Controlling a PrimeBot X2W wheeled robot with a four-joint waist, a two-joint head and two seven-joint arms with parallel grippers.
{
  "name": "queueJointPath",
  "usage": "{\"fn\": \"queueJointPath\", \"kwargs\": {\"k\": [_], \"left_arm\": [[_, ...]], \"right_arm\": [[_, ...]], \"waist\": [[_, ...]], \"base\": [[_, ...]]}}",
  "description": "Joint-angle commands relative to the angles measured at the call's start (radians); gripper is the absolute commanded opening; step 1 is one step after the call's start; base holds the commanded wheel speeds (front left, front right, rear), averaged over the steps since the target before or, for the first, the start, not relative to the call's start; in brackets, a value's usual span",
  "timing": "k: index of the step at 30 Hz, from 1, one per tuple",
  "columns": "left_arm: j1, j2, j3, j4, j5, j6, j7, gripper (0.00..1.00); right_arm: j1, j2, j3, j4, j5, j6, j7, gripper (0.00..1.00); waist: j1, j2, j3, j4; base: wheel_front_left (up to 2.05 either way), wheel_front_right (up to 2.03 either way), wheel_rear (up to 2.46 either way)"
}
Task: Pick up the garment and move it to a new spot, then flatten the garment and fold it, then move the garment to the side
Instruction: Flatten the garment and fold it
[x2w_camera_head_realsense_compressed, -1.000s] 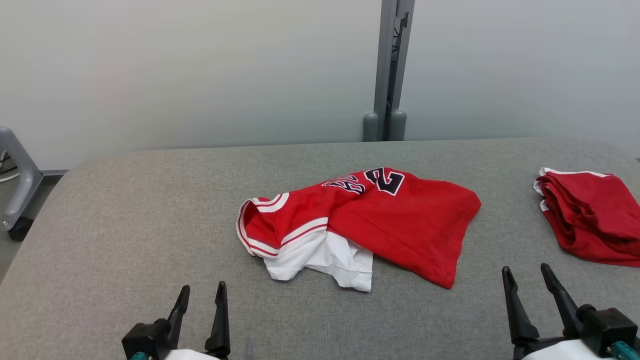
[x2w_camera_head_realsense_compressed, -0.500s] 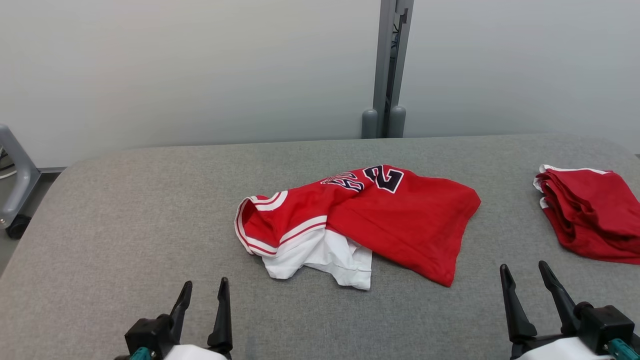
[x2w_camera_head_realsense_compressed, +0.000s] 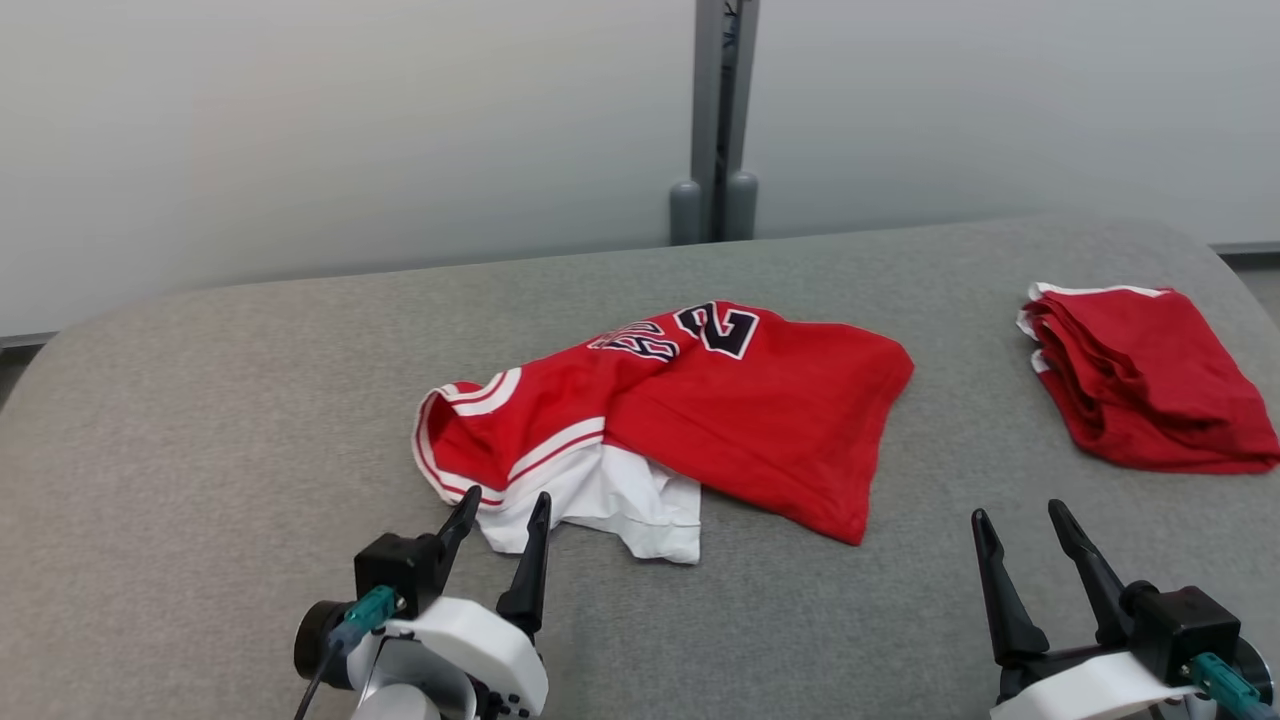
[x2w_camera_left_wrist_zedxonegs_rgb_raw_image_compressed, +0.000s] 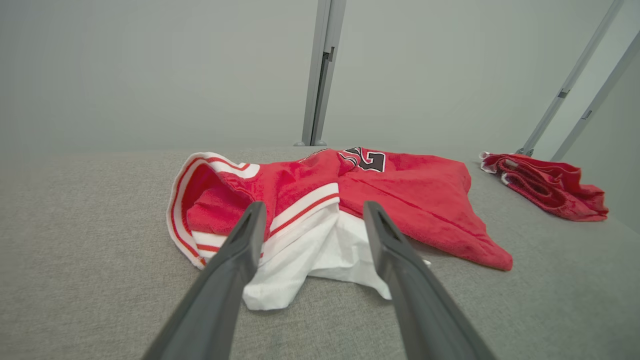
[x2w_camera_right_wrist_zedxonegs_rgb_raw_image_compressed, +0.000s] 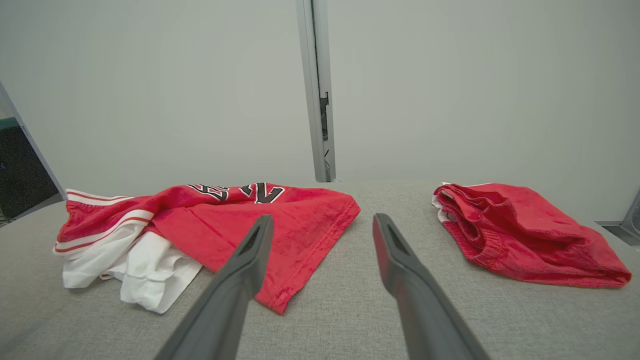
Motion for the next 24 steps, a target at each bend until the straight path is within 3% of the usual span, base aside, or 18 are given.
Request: {"fn": "queueJointPath", "kwargs": {"k": [1, 6, 16, 17, 18, 19, 20, 21, 24], "left_arm": [[-0.024, 0.005, -0.002, 0.013, -0.014, -0.001, 0.001, 1.00], [-0.107, 0.005, -0.020, 0.123, -0.062, 0.027, 0.003, 1.00], [-0.225, 0.025, 0.067, 0.327, -0.087, 0.092, -0.032, 1.00], [-0.234, 0.024, 0.073, 0.336, -0.090, 0.095, -0.033, 0.96], [-0.243, 0.025, 0.077, 0.343, -0.086, 0.100, -0.034, 0.74], [-0.250, 0.027, 0.080, 0.348, -0.082, 0.105, -0.036, 0.39], [-0.253, 0.028, 0.084, 0.353, -0.082, 0.106, -0.036, 0.27], [-0.255, 0.029, 0.087, 0.356, -0.080, 0.107, -0.036, 0.00], [-0.282, 0.035, 0.093, 0.356, -0.074, 0.100, -0.038, 0.00]], "right_arm": [[-0.006, -0.005, 0.000, 0.002, -0.002, 0.000, 0.002, 1.00], [-0.028, -0.005, 0.004, -0.003, -0.004, 0.000, 0.001, 1.00], [-0.066, -0.004, -0.006, 0.008, 0.009, 0.000, -0.015, 1.00], [-0.068, -0.005, -0.005, 0.011, 0.009, 0.000, -0.017, 1.00], [-0.072, -0.005, -0.005, 0.012, 0.010, 0.000, -0.019, 1.00], [-0.078, -0.005, -0.004, 0.014, 0.013, 0.000, -0.021, 1.00], [-0.082, -0.005, -0.003, 0.016, 0.015, 0.000, -0.022, 1.00], [-0.084, -0.005, -0.002, 0.019, 0.017, 0.000, -0.023, 1.00], [-0.096, -0.005, 0.007, 0.022, 0.022, 0.000, -0.024, 1.00]], "waist": [[0.0000, -0.0001, 0.012, -0.021], [0.0000, -0.0001, 0.050, -0.075], [0.0000, -0.0001, 0.133, -0.144], [0.0000, -0.0001, 0.137, -0.144], [0.0000, -0.0001, 0.142, -0.143], [0.0000, -0.0001, 0.146, -0.142], [0.0000, -0.0001, 0.148, -0.142], [0.0000, -0.0001, 0.151, -0.141], [0.0000, -0.0001, 0.165, -0.137]], "base": [[0.00, 0.00, 0.00], [0.00, 0.00, 0.00], [0.00, 0.00, 0.00], [0.00, 0.00, 0.00], [0.00, 0.00, 0.00], [0.00, 0.00, 0.00], [0.00, 0.00, 0.00], [0.00, 0.00, 0.00], [0.00, 0.00, 0.00]]}}
